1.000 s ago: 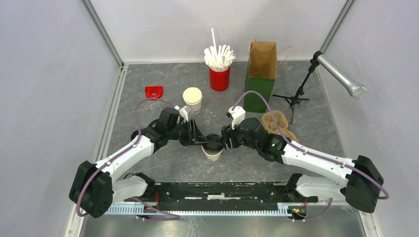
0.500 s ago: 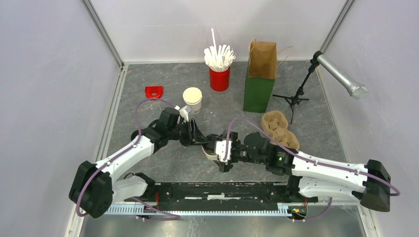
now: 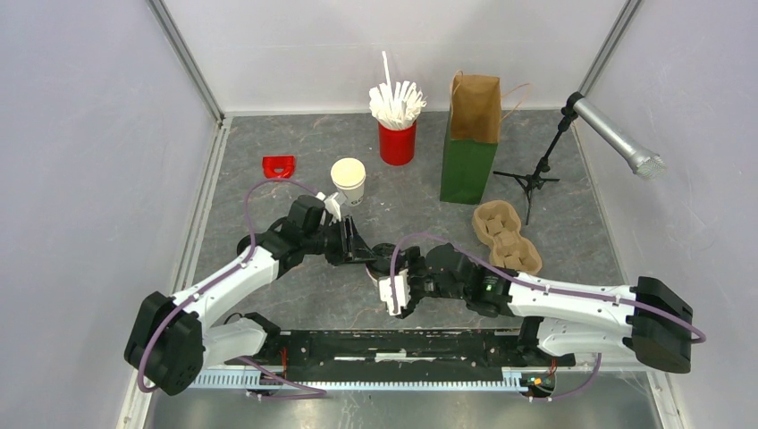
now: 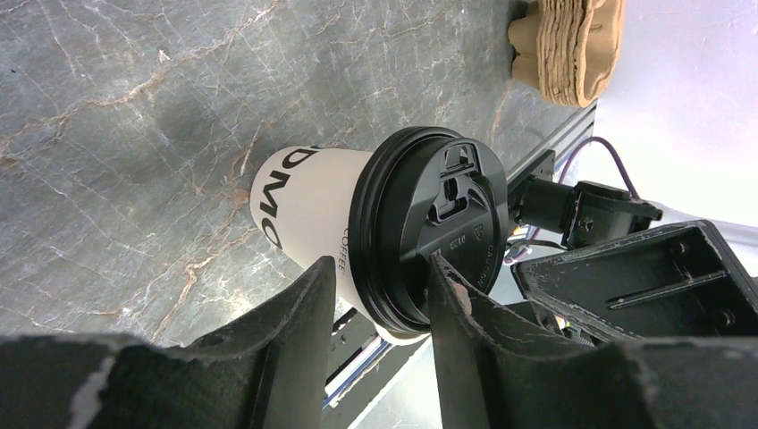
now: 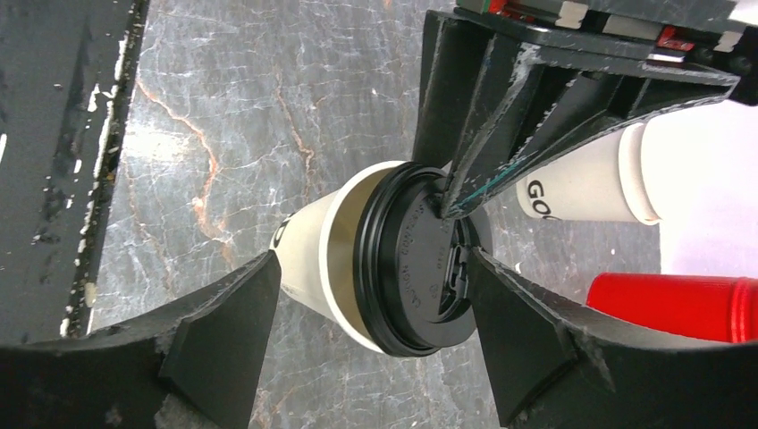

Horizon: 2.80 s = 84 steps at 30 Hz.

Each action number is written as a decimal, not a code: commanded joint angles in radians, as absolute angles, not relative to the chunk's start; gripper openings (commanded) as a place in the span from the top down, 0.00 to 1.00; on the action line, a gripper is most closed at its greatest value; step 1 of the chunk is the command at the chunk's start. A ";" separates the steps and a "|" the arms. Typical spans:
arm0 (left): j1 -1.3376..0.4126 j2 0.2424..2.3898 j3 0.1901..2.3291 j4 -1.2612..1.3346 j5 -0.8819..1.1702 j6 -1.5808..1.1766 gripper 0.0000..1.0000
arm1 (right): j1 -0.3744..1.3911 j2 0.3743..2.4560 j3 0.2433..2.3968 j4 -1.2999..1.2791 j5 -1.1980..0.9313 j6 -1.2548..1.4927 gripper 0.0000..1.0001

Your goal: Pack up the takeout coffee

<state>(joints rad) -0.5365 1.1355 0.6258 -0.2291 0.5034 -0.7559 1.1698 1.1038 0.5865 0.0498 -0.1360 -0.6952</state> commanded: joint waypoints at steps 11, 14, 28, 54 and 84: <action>-0.554 1.095 0.603 -0.212 0.505 -0.765 0.52 | 1.195 1.122 0.538 0.203 -0.067 -0.715 0.28; -0.552 1.099 0.603 -0.212 0.506 -0.765 0.52 | 1.197 1.127 0.538 0.194 -0.080 -0.713 0.28; -0.559 1.083 0.597 -0.212 0.512 -0.773 0.53 | 1.206 1.143 0.532 0.188 -0.057 -0.719 0.51; -0.558 1.128 0.656 -0.247 0.459 -0.731 0.41 | 1.211 1.051 0.481 0.213 -0.056 -0.632 0.46; -0.582 1.154 0.648 -0.163 0.500 -0.747 0.44 | 1.209 1.078 0.693 -0.098 0.660 0.623 0.28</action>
